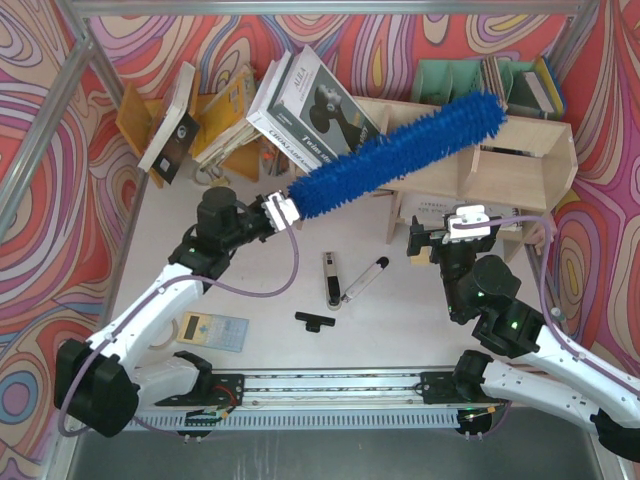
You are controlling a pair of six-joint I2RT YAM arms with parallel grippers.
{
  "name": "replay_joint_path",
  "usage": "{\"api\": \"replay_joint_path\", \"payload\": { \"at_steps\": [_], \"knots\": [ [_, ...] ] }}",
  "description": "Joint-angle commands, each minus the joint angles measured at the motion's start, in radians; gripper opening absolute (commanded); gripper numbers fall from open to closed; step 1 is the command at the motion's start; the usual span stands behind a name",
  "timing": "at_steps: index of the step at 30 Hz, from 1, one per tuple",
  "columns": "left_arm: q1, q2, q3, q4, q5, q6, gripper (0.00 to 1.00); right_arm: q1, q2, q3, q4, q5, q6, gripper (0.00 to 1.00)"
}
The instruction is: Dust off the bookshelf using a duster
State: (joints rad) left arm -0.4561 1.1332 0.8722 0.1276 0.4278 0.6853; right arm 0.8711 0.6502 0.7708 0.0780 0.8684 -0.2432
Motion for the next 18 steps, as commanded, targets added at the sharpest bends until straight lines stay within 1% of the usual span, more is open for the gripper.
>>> {"api": "replay_joint_path", "payload": {
  "at_steps": [1, 7, 13, 18],
  "knots": [
    [-0.025, 0.021, 0.033, -0.031, 0.021, 0.046, 0.0, 0.0, -0.012, -0.001, 0.031, 0.014, -0.01, 0.99],
    [-0.013, -0.006, 0.022, -0.002, -0.026, 0.046, 0.0, -0.001, -0.022, -0.003, 0.034, 0.01, -0.008, 0.99],
    [0.046, -0.073, 0.0, 0.084, -0.044, 0.008, 0.0, 0.0, -0.016, -0.002, 0.032, 0.012, -0.009, 0.99],
    [0.079, -0.117, -0.01, 0.117, -0.065, 0.007, 0.0, 0.0, -0.01, -0.004, 0.032, 0.012, -0.008, 0.99]
  ]
}}
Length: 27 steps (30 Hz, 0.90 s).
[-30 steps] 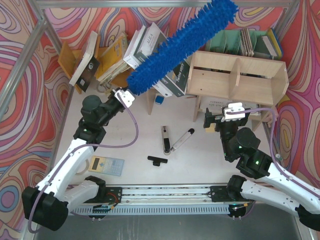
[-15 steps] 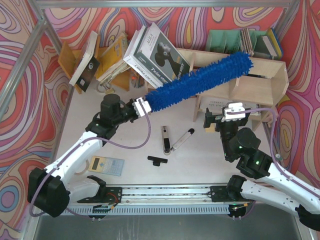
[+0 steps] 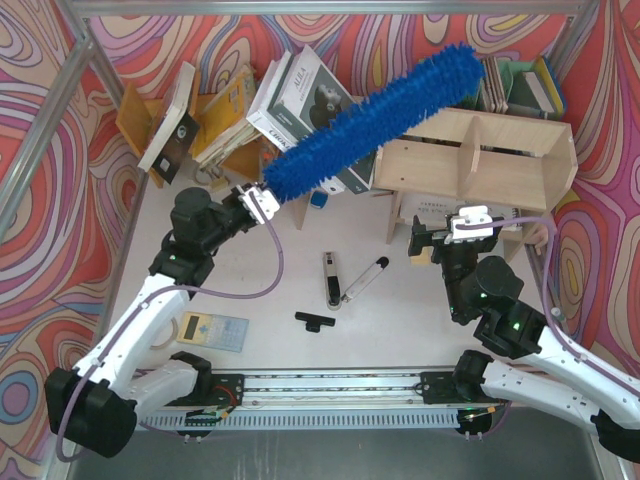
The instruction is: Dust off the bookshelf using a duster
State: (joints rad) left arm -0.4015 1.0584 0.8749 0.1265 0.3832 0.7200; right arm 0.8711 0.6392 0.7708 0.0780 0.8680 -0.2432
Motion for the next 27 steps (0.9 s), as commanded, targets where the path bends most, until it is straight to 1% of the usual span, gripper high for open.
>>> {"api": "replay_joint_path", "payload": {
  "at_steps": [1, 6, 10, 11, 13, 16, 23, 27],
  "knots": [
    [0.029, -0.046, -0.013, 0.122, -0.022, -0.03, 0.0, 0.0, 0.003, -0.003, 0.032, 0.011, -0.008, 0.99],
    [0.044, -0.05, -0.011, 0.126, -0.008, -0.031, 0.0, 0.0, 0.013, -0.002, 0.029, 0.012, -0.008, 0.99],
    [0.044, -0.017, -0.002, 0.1, 0.047, -0.03, 0.0, 0.0, 0.011, 0.0, 0.031, 0.012, -0.008, 0.99],
    [0.044, -0.007, -0.001, 0.099, 0.059, -0.058, 0.0, 0.0, 0.01, -0.001, 0.031, 0.012, -0.008, 0.99],
    [0.04, 0.008, 0.0, 0.096, 0.074, -0.063, 0.0, 0.0, 0.007, 0.001, 0.029, 0.012, -0.008, 0.99],
    [0.014, 0.028, 0.006, 0.052, 0.076, -0.021, 0.0, 0.0, 0.0, -0.001, 0.031, 0.013, -0.007, 0.99],
    [-0.086, 0.101, 0.04, -0.089, 0.063, 0.083, 0.0, -0.001, -0.009, 0.0, 0.031, 0.009, -0.006, 0.99],
    [-0.097, 0.101, 0.036, -0.086, 0.029, 0.092, 0.0, 0.0, -0.016, 0.003, 0.023, 0.004, 0.002, 0.99]
  ]
}}
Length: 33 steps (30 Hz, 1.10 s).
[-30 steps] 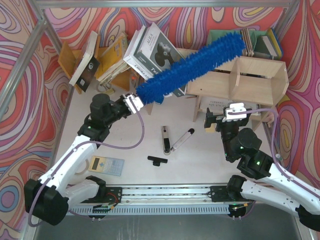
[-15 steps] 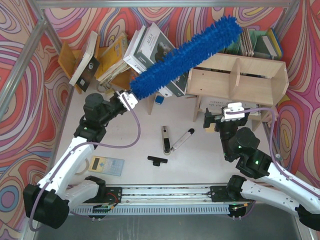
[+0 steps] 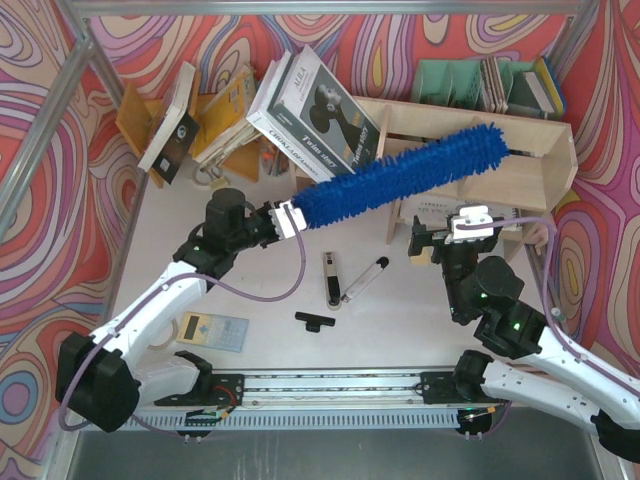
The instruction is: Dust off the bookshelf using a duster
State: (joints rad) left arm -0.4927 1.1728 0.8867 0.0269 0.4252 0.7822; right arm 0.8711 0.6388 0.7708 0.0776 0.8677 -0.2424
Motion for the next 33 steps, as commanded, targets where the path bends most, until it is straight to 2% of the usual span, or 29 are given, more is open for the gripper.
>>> {"api": "replay_joint_path", "payload": {
  "at_steps": [1, 8, 15, 33],
  "knots": [
    [-0.006, -0.02, 0.02, 0.026, -0.025, 0.029, 0.0, 0.0, -0.019, 0.001, 0.025, 0.003, 0.003, 0.99],
    [0.001, -0.057, 0.02, 0.056, -0.081, 0.02, 0.0, 0.0, -0.008, 0.003, 0.023, -0.001, 0.002, 0.99],
    [0.079, -0.126, 0.01, 0.11, -0.062, -0.031, 0.0, -0.002, -0.002, 0.0, 0.025, 0.004, -0.002, 0.99],
    [0.18, -0.278, -0.019, 0.242, -0.126, -0.074, 0.0, -0.001, 0.01, 0.001, 0.025, -0.001, -0.005, 0.99]
  ]
}}
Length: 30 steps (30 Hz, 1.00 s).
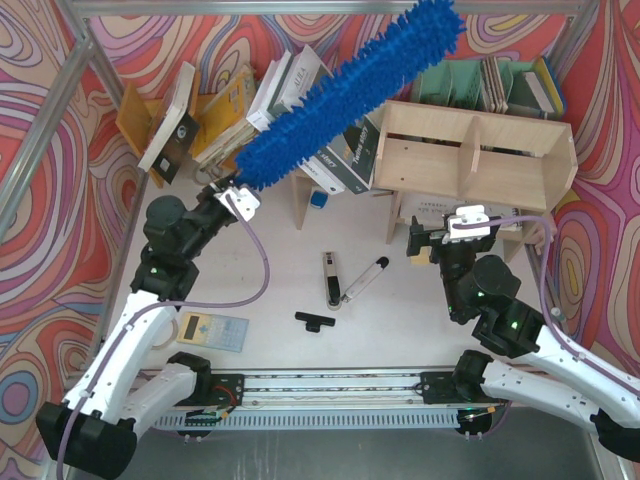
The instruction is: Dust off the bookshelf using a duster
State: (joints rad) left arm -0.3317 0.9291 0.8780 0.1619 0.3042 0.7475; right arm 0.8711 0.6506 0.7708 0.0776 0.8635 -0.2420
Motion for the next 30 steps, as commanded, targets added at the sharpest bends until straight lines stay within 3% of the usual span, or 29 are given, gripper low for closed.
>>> {"api": "replay_joint_path", "payload": {
  "at_steps": [1, 19, 30],
  "knots": [
    [0.025, -0.036, -0.011, 0.11, -0.003, -0.042, 0.0, 0.0, -0.001, 0.001, 0.025, 0.004, -0.006, 0.99],
    [0.031, 0.058, -0.003, 0.1, 0.172, -0.133, 0.0, 0.0, 0.002, -0.001, 0.028, 0.002, -0.01, 0.99],
    [-0.108, 0.182, 0.017, -0.018, 0.158, -0.057, 0.0, 0.0, -0.012, 0.002, 0.025, 0.002, -0.006, 0.99]
  ]
}}
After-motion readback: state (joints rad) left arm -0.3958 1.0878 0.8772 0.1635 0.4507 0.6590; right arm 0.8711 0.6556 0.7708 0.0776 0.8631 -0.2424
